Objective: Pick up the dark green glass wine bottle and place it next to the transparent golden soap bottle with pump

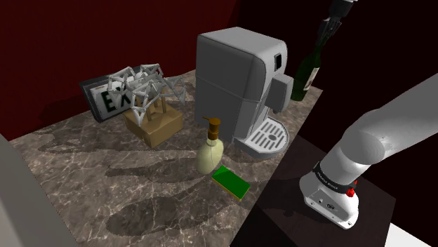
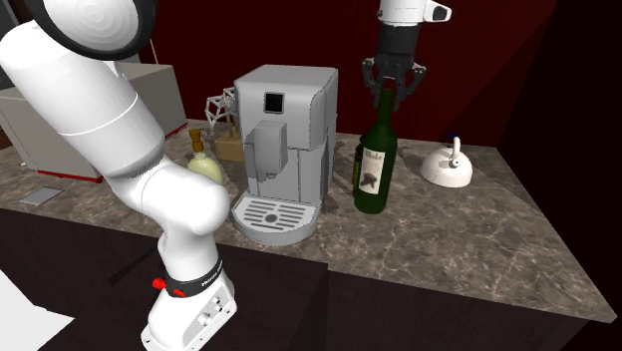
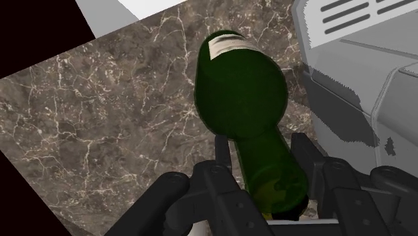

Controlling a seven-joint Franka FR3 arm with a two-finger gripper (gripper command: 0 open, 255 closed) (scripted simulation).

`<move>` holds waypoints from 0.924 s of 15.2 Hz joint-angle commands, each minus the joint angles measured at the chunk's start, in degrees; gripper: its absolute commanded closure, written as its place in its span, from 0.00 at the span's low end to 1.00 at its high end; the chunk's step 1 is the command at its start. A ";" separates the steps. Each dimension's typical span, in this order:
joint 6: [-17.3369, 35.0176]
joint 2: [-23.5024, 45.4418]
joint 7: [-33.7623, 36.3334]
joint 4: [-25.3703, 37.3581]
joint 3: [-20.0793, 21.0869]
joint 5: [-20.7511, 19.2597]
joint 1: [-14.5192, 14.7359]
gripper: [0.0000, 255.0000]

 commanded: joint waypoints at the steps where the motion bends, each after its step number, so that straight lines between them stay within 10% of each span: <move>1: -1.47 0.36 -0.04 1.80 0.05 0.23 0.13 1.00; 14: -11.69 3.91 -1.13 15.13 -0.41 2.05 0.81 1.00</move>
